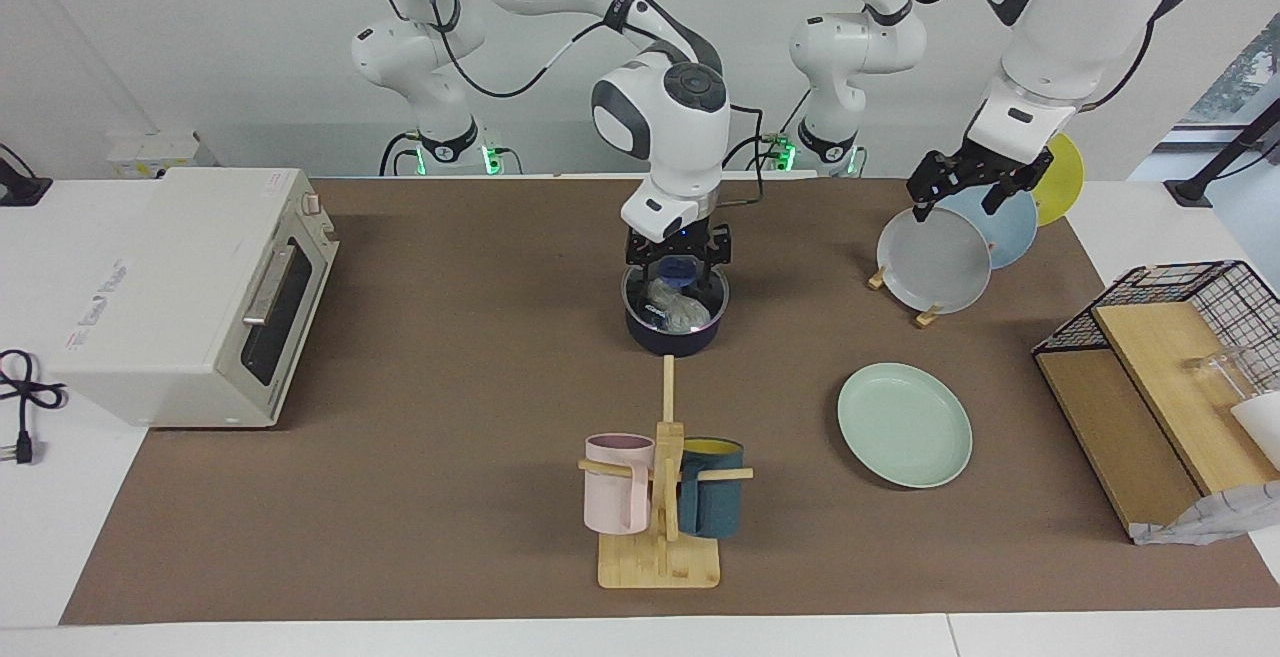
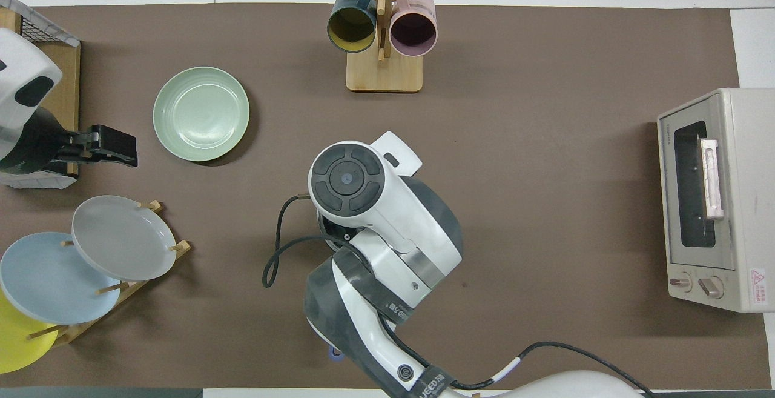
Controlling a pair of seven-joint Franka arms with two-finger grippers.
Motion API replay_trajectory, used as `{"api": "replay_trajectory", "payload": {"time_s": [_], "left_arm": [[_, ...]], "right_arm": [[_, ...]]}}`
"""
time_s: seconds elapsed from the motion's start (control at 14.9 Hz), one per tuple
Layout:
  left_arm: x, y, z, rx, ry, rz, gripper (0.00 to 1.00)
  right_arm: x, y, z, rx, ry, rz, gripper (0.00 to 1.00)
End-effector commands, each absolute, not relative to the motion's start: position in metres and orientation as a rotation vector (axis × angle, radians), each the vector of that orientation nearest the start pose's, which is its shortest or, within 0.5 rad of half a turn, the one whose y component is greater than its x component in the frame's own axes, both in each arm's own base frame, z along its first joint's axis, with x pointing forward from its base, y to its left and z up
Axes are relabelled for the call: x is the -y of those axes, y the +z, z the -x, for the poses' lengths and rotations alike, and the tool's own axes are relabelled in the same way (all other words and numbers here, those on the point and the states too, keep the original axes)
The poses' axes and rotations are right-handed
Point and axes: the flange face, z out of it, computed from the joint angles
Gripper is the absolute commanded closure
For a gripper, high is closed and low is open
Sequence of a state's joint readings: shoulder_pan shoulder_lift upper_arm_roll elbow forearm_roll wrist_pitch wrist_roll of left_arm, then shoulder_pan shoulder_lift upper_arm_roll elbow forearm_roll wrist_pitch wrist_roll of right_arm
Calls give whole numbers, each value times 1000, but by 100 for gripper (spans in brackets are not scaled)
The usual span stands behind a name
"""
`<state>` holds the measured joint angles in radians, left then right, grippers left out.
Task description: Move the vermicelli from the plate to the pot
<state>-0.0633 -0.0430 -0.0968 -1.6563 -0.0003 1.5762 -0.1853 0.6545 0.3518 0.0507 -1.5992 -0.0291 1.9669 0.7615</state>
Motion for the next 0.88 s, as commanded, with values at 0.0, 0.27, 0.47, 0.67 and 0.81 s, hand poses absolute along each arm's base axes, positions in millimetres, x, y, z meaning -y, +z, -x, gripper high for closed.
{"api": "replay_trajectory", "payload": {"time_s": [0.0,0.27,0.47,0.67,0.81], "left_arm": [[85,611,-527,32,56,3146,0],[79,612,-528,-18,57,3146,0],[78,612,-530,-60,45,3147,0],[87,610,-528,33,48,3145,0],[88,614,-529,42,32,3147,0]], "right_arm": [[-380,483,-527,-179,-51,3136,0],[-285,548,-554,-144,-22,3158,0],[-213,592,-553,-86,2,3173,0],[-143,605,-555,-45,91,3190,0],[-125,608,-553,-40,117,3206,0]]}}
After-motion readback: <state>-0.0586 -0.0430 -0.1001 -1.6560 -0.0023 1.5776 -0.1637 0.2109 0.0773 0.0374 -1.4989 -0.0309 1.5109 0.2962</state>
